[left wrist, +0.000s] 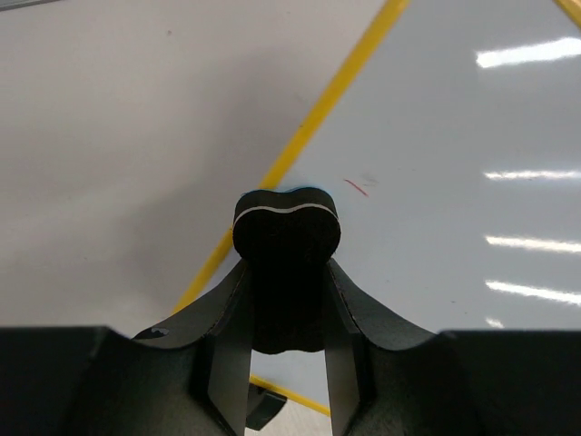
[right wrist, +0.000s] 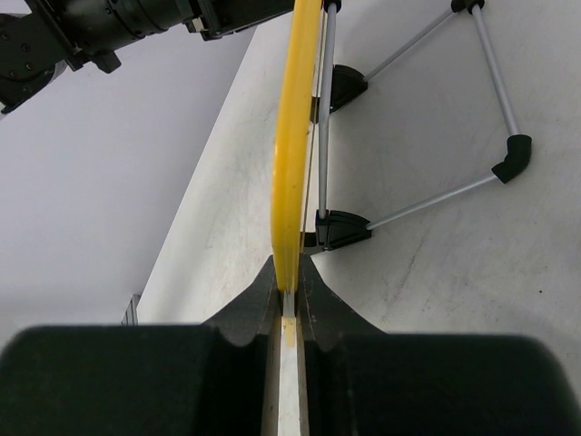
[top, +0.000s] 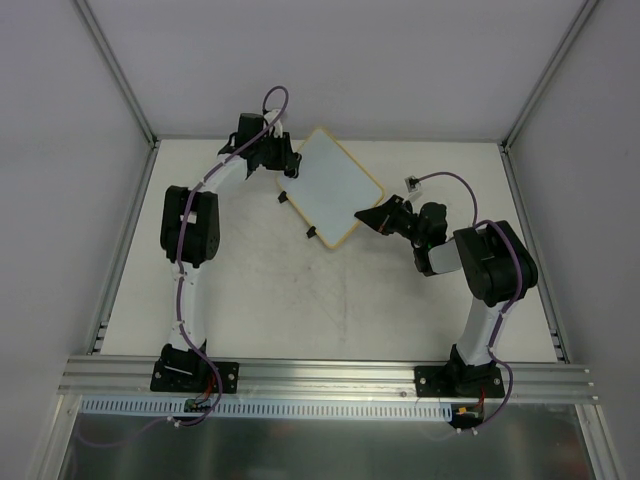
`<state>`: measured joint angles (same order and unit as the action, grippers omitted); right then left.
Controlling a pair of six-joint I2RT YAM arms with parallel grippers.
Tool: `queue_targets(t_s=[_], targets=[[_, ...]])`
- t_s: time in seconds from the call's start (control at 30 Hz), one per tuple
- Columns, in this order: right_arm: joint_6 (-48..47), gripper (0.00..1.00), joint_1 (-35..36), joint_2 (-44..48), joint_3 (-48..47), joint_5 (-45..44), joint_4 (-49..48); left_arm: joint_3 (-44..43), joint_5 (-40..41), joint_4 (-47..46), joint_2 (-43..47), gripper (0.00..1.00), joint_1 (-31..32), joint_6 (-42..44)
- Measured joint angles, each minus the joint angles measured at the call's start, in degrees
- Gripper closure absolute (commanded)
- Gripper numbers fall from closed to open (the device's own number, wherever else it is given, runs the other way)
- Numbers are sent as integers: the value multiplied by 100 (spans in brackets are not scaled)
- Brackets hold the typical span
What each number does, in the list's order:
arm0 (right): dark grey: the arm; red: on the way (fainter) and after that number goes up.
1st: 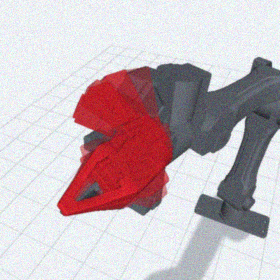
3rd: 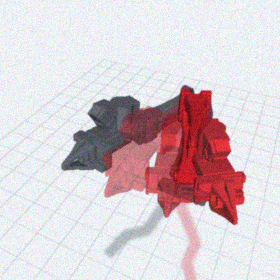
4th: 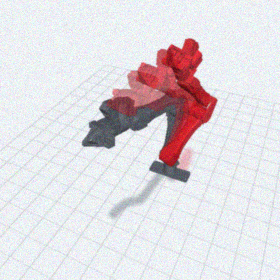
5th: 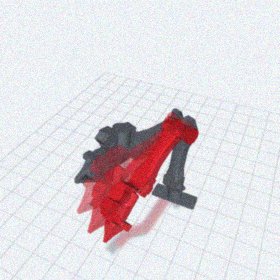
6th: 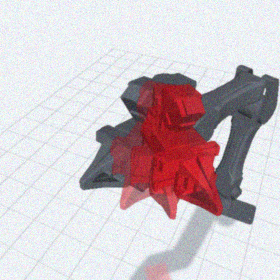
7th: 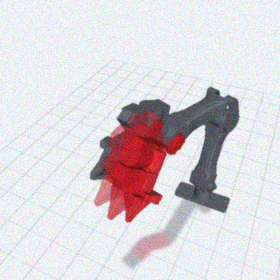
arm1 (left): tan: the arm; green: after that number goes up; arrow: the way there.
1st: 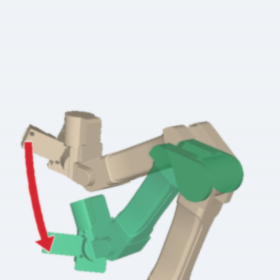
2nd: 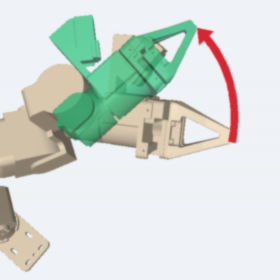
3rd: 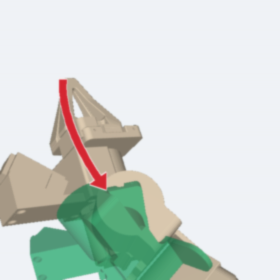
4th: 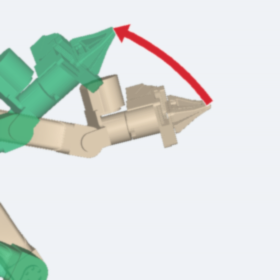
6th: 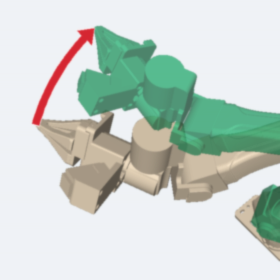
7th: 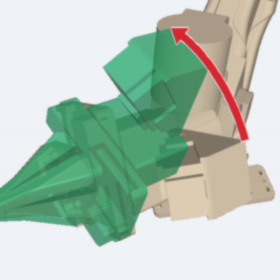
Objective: Erase the whiteboard
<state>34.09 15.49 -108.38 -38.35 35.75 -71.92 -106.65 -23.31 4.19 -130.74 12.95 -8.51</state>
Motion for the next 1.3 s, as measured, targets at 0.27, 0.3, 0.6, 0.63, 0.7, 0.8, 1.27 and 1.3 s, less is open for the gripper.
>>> queue_targets(t_s=[0.27, 0.3, 0.6, 0.63, 0.7, 0.8, 1.27, 1.3], targets=[[0, 100, 0, 0, 0, 20, -20, -317, 203, 249, -170, 100, -107, 90], [2, 100, 0, 0, 0, 22, -20, -323, 205, 254, -170, 100, -107, 101], [2, 100, 0, 0, -2, 31, -24, -354, 468, 264, -170, 100, 39, 337], [2, 100, 2, 0, 0, 28, -26, -387, 557, 289, -170, 100, 70, 374], [2, 100, 2, 0, 0, 26, -28, -490, 719, 387, -170, 100, 131, 459], [9, 100, 2, 0, -2, 39, -28, -649, 927, 459, -170, 100, 247, 544], [46, 100, 4, 0, 0, 55, -28, -916, 1749, 474, -170, 100, 691, 1086], [46, 100, 4, 0, 0, 55, -28, -918, 1805, 476, -170, 100, 697, 1091]])
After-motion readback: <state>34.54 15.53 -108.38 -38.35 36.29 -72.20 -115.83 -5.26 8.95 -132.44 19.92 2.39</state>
